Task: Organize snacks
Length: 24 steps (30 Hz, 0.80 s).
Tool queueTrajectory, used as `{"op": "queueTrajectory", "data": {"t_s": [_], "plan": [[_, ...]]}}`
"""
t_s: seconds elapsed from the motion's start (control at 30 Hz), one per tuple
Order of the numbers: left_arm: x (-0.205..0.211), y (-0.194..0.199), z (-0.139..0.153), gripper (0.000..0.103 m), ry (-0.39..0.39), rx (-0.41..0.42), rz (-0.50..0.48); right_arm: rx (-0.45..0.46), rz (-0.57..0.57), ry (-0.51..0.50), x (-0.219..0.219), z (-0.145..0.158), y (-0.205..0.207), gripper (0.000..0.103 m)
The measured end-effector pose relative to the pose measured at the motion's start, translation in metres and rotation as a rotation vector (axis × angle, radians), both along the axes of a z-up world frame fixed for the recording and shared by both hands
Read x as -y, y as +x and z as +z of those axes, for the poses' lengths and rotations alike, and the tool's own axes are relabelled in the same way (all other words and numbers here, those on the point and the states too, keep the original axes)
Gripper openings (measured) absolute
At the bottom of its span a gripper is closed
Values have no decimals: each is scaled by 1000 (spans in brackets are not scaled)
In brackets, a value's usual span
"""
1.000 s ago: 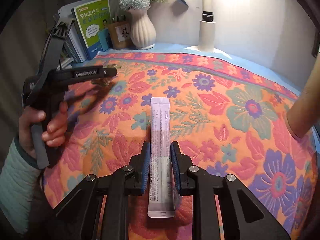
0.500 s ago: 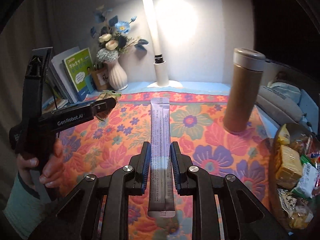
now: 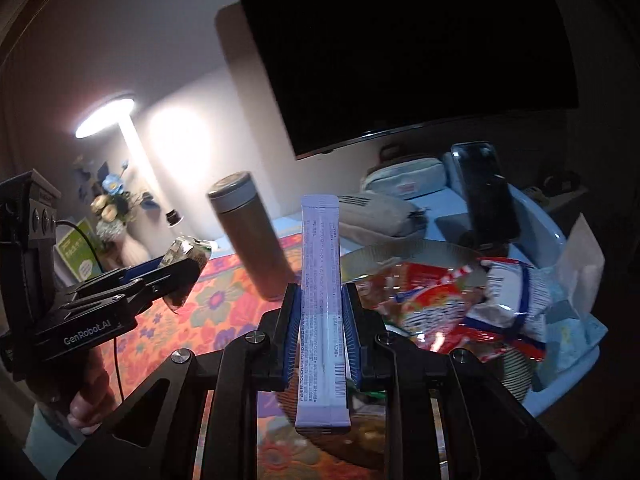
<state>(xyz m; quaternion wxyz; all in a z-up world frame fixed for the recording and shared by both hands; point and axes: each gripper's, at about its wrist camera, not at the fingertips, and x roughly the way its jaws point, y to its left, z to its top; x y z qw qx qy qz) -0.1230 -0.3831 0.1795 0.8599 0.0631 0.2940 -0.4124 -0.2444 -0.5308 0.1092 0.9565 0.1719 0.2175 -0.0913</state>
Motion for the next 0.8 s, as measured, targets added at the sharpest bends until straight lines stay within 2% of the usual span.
{"op": "queueTrajectory", "data": {"t_s": [0.23,0.5,0.53,0.57,0.6,0.67,0.8], "plan": [[74,-5,-11,42,26,-35,-84,6,-78,48,55,-26,-20,20],[114,-7,-30,43,69,-69,-119,2,-86,27,63,-45,-23,22],[115,-3,-32,54,78,-72,-114,-5,-90,38,66,-47,-24,33],[116,-2,-34,62,82,-75,-113,-6,-96,50,68,-48,-26,38],[115,0,-35,74,77,-74,-106,0,-102,55,71,-49,-29,46],[111,2,-36,75,65,-64,-83,9,-110,57,74,-49,-35,47],[99,11,-37,75,51,-111,-72,24,-106,65,76,-45,-42,47]]}}
